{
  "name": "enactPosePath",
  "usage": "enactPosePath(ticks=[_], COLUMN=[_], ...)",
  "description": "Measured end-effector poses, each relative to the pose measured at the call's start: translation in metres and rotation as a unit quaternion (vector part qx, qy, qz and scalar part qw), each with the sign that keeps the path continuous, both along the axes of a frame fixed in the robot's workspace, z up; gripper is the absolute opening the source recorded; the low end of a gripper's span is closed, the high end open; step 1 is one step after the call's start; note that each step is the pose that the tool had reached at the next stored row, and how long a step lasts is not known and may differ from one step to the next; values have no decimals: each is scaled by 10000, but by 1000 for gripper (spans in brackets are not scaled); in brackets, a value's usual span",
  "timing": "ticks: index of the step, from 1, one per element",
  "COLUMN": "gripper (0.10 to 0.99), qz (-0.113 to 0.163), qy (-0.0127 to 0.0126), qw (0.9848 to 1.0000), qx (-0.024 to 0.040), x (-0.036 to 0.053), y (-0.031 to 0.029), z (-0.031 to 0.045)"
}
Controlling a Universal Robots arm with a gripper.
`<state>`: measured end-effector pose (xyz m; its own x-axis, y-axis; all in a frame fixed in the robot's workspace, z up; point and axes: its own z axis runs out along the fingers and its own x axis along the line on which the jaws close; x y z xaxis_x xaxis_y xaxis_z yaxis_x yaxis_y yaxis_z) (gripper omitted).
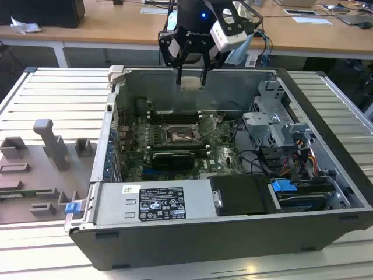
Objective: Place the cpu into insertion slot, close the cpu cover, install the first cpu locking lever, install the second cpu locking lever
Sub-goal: 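Place the cpu into insertion slot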
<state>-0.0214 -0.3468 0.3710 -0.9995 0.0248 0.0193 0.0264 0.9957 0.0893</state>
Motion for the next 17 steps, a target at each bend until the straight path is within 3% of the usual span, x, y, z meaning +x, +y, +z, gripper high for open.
enactPosePath(ticks=[17], gripper=[537], qz=[-149], qy=[0], qw=[9999], qx=[0], x=[0], y=[0], z=[-1])
